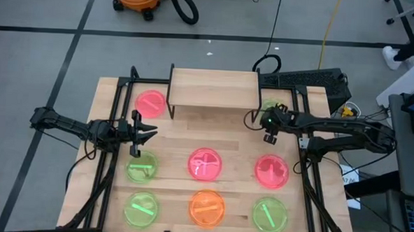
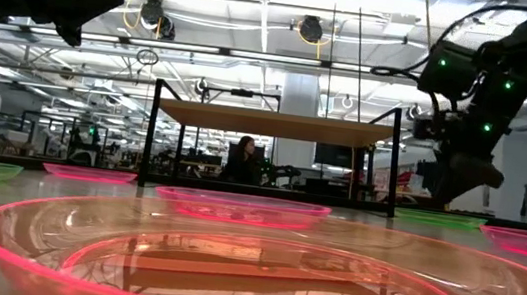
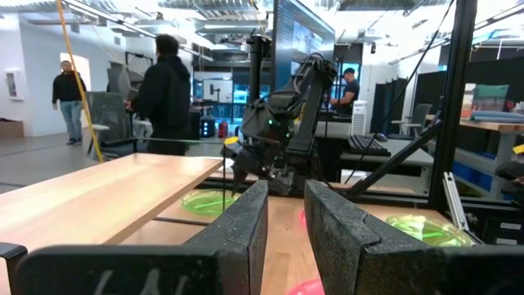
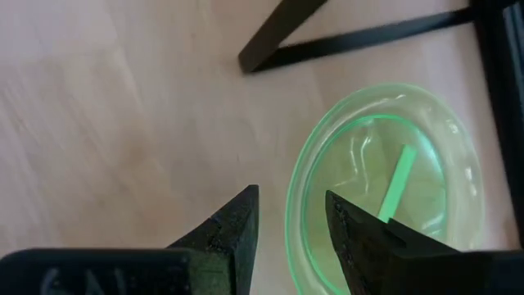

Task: Place and stack plates onto a shelf
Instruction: Put the green plate on the shelf

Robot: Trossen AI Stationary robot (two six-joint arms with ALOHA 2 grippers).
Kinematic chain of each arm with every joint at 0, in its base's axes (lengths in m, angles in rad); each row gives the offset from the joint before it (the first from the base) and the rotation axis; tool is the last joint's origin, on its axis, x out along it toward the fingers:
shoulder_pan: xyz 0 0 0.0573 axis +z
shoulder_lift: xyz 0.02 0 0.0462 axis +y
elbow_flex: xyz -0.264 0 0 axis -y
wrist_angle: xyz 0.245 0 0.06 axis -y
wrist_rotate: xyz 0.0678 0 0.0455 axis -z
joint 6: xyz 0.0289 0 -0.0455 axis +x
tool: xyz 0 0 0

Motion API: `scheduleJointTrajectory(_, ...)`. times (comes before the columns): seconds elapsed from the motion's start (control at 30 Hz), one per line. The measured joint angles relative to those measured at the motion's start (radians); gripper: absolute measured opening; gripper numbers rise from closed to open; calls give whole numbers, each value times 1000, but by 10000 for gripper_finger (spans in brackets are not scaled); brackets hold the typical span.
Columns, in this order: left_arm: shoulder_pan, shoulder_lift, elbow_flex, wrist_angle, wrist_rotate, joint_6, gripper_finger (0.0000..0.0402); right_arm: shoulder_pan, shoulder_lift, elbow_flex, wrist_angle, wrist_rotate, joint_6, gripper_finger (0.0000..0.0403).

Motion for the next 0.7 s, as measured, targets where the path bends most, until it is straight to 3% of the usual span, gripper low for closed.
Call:
scheduleJointTrajectory(0.53, 0, 0, 0, 0, 0, 0, 88, -3, 0, -4, 47, 79, 238, 128)
scheduleJointTrajectory(0.7, 0, 0, 0, 0, 0, 0, 88, -3, 0, -4, 48, 80, 211, 128)
